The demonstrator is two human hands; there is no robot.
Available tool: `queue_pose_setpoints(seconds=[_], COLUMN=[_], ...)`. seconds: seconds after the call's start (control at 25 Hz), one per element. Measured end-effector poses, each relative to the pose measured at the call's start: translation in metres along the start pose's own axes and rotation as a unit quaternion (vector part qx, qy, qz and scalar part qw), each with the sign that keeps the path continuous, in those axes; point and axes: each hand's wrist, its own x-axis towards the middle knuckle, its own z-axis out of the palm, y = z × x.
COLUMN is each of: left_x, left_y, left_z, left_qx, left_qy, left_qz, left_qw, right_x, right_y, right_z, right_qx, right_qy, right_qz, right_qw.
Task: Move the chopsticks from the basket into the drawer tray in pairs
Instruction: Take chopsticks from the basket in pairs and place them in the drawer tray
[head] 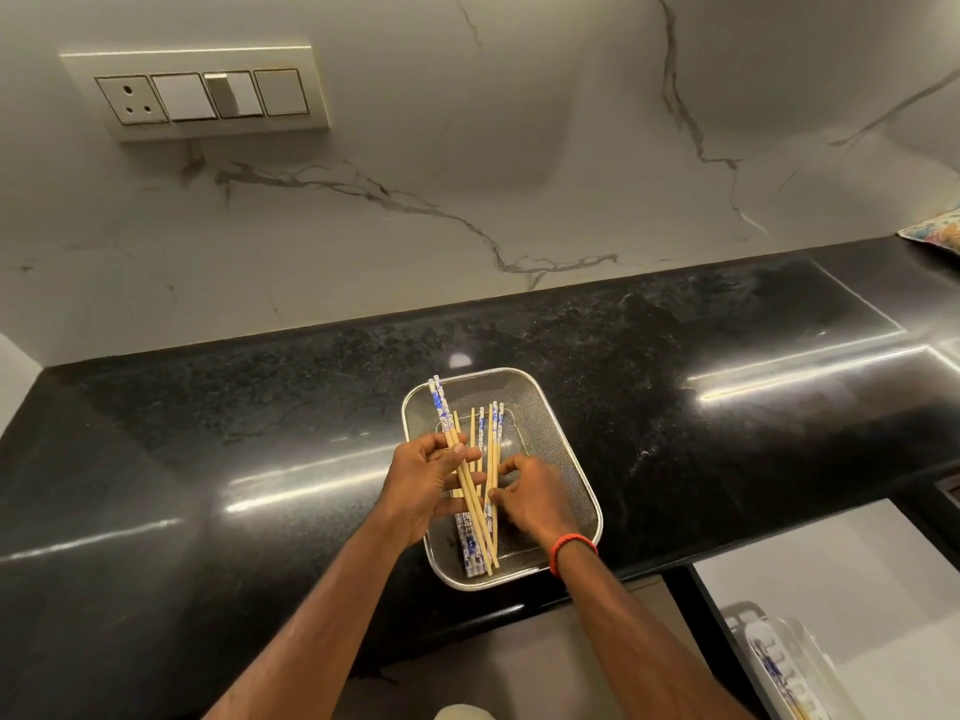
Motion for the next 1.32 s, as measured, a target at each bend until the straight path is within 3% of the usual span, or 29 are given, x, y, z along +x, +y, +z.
queue_pose_setpoints(seconds=[0.24, 0.52, 1.0, 1.32], left_x=[0.002, 0.009, 0.004, -0.012], left_y=[0.0, 0.002, -0.002, -0.004], left_z=[0.002, 0.019, 0.069, 0.129], left_qx=[0.009, -0.006, 0.006, 0.027], left_qy=[0.001, -0.02, -0.107, -0.189], left_qz=[-0.003, -0.01, -0.03, -0.027], left_qw=[1.0, 1.0, 0.994, 0.981], right_x=[0.001, -0.016, -0.043, -0.069], right_y=[-0.001, -0.011, 0.013, 0.047], right_z=[-0.007, -0.042, -0.069, -0.119], right_qx=[0.078, 0.304, 0.231, 0.286], right_qy=[0.004, 0.028, 0.019, 0.02], right_qz=[0.023, -0.002, -0.001, -0.018], right_qw=[0.997, 0.952, 0.973, 0.958])
